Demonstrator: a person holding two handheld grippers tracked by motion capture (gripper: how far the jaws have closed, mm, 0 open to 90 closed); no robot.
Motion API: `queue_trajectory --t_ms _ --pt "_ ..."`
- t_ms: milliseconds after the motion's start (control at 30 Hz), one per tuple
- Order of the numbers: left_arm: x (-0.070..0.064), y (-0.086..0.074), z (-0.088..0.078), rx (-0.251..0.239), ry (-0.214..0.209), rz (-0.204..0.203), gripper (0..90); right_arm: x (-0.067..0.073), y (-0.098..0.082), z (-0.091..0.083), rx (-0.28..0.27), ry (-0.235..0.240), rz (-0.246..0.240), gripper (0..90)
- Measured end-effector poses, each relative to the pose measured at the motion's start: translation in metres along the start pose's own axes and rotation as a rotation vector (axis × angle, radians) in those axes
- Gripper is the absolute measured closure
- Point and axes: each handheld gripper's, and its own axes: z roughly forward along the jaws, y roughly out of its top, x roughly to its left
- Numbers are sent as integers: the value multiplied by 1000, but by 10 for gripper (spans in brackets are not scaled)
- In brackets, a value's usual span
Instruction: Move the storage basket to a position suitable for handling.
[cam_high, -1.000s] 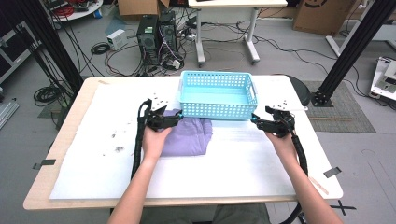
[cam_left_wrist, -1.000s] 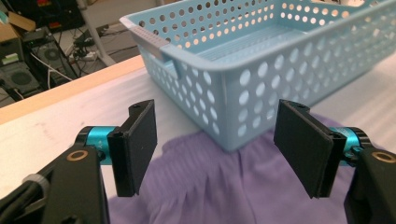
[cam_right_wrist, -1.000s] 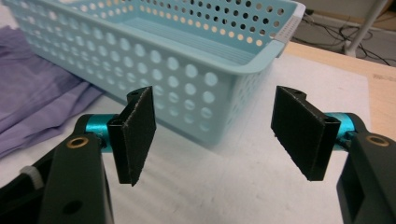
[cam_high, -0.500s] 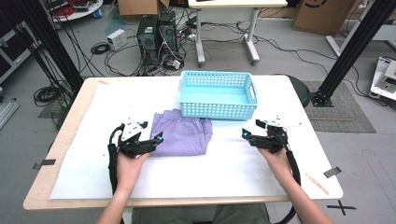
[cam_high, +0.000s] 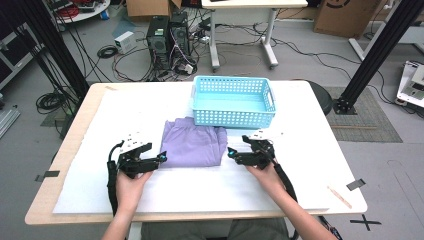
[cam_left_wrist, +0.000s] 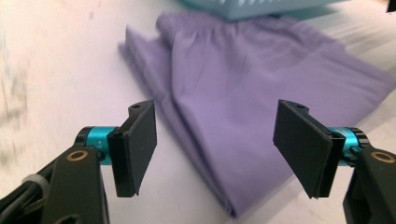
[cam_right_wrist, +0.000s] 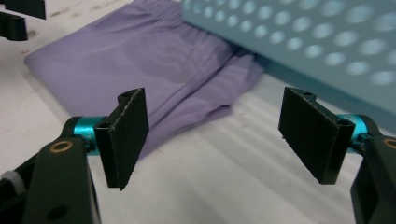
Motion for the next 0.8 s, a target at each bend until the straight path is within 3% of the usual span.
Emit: queue_trajectory --t_ms 100,267,433,500,633,800 --pt "3 -2 4 33 39 6 303 12 1 15 53 -10 4 261" --pt "3 -1 10 73 65 -10 303 26 3 36 139 -9 49 260" --pt "2 -1 20 142 58 -21 323 30 6 50 238 -34 86 267" --pt "1 0 20 152 56 -12 360 31 7 51 245 -44 76 295" --pt "-4 0 22 151 51 -1 488 28 6 48 244 -63 49 526" --pt "-11 2 26 154 17 13 681 23 6 46 246 13 53 791"
